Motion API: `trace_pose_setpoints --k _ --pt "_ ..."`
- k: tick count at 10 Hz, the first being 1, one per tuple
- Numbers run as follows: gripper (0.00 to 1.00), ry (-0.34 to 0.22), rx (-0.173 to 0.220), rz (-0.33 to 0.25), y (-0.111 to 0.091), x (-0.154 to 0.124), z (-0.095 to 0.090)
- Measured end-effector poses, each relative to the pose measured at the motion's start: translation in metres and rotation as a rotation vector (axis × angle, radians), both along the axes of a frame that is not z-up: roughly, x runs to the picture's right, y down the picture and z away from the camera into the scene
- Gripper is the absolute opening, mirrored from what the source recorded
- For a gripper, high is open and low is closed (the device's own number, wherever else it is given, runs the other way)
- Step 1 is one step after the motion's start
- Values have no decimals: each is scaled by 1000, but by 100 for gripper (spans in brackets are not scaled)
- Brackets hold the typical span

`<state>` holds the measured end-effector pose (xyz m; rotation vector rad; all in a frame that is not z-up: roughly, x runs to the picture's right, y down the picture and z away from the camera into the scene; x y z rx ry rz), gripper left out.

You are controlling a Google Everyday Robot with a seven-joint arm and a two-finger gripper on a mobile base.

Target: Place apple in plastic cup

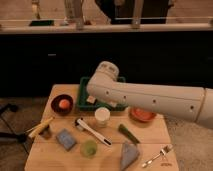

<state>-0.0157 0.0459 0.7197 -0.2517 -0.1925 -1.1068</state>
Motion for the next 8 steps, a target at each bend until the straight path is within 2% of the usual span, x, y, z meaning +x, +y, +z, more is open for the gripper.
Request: trace_pose_setpoints --k 2,6,8 --pt "80 -4 -7 -28 -3 -11 7" --pt "80 -44 -32 -81 -5 -51 21" --pt "80 -93 -55 -103 -5 -78 23"
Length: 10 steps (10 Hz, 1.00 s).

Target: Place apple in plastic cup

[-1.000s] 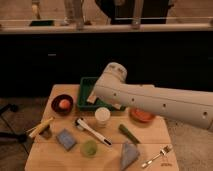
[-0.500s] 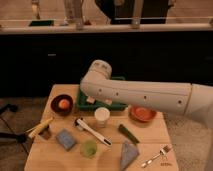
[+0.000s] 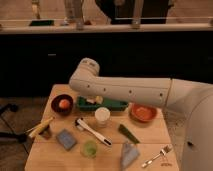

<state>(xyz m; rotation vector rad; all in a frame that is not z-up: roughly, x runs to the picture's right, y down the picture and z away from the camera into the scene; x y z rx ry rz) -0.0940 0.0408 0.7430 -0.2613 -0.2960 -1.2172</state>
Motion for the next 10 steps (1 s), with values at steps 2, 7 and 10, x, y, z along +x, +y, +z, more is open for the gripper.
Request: trace_pose_setpoints --k 2,7,10 --pt "80 -51 -30 -1 -1 -21 2" --pt "80 -172 -102 41 0 -41 5" --pt "80 -174 -103 40 0 -42 5"
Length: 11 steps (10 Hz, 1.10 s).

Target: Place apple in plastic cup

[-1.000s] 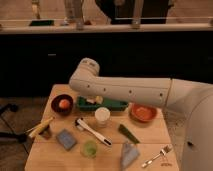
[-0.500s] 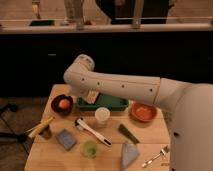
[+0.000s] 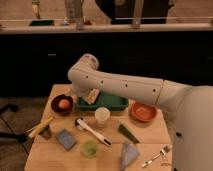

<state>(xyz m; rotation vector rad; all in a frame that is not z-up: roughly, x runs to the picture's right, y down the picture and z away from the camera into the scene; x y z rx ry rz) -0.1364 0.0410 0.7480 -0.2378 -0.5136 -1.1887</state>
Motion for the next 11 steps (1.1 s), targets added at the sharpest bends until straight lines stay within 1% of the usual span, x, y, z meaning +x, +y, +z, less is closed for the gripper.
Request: trace_pose_setpoints --k 3,5,6,9,10,11 --pt "80 -6 5 0 0 -3 1" --pt "80 -34 12 5 0 -16 13" --pt "80 -52 9 3 -1 -31 21" --pt "80 -106 -10 -13 -2 -85 58" --pt "80 -121 -19 -21 -3 -100 73" --pt "80 -132 -27 -28 -4 -110 81"
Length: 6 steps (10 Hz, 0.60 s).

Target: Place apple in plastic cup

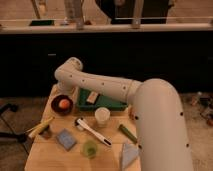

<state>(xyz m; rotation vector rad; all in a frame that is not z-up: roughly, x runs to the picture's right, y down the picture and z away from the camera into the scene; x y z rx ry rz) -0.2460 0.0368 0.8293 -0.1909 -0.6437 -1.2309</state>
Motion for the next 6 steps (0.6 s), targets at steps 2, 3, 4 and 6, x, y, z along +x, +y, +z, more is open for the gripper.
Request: trace_pose_setpoints --k 2,3,4,6 --pt "80 -30 -22 -31 3 -25 14" --pt "80 -36 -30 -38 5 -30 18" --pt "80 -42 -38 -46 8 -35 21" --pt "80 -47 -54 -55 12 -40 27"
